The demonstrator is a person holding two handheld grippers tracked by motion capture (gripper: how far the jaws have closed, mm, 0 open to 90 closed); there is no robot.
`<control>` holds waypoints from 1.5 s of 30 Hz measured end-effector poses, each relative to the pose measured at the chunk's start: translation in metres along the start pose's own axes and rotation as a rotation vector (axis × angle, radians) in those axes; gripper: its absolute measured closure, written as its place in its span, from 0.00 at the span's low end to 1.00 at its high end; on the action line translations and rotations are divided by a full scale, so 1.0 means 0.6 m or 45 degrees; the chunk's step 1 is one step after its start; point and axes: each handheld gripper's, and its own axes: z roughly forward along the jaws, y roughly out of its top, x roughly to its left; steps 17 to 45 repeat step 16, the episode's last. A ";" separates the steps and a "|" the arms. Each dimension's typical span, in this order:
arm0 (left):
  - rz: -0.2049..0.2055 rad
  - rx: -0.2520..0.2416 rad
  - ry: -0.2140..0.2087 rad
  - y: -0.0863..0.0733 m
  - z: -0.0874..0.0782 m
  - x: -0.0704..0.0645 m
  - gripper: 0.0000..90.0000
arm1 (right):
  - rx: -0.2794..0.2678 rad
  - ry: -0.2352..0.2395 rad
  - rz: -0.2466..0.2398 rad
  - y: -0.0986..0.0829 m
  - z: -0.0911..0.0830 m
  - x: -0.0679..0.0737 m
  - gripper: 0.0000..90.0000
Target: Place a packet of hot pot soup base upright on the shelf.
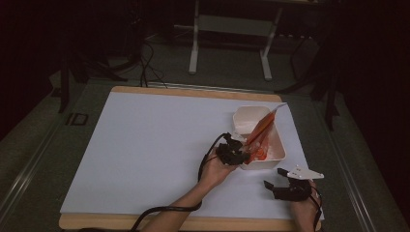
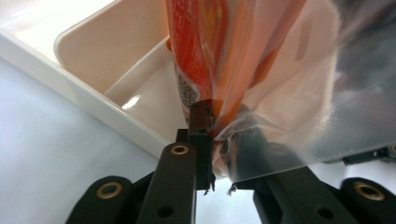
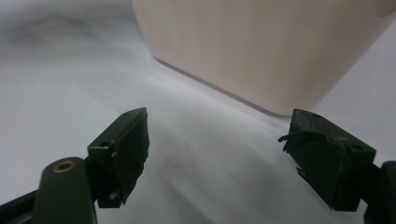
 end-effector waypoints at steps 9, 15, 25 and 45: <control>0.007 -0.164 -0.042 -0.003 -0.112 0.025 0.59 | -0.014 -0.004 -0.001 0.000 -0.002 0.000 0.23; -0.047 -0.219 -0.003 -0.037 -0.169 0.061 0.58 | -0.008 -0.009 0.002 0.000 -0.001 0.000 0.23; -0.045 -0.215 0.015 -0.044 -0.177 0.064 0.57 | -0.009 -0.009 0.005 0.000 -0.001 0.000 0.23; -0.045 -0.215 0.015 -0.044 -0.177 0.064 0.57 | -0.009 -0.009 0.005 0.000 -0.001 0.000 0.23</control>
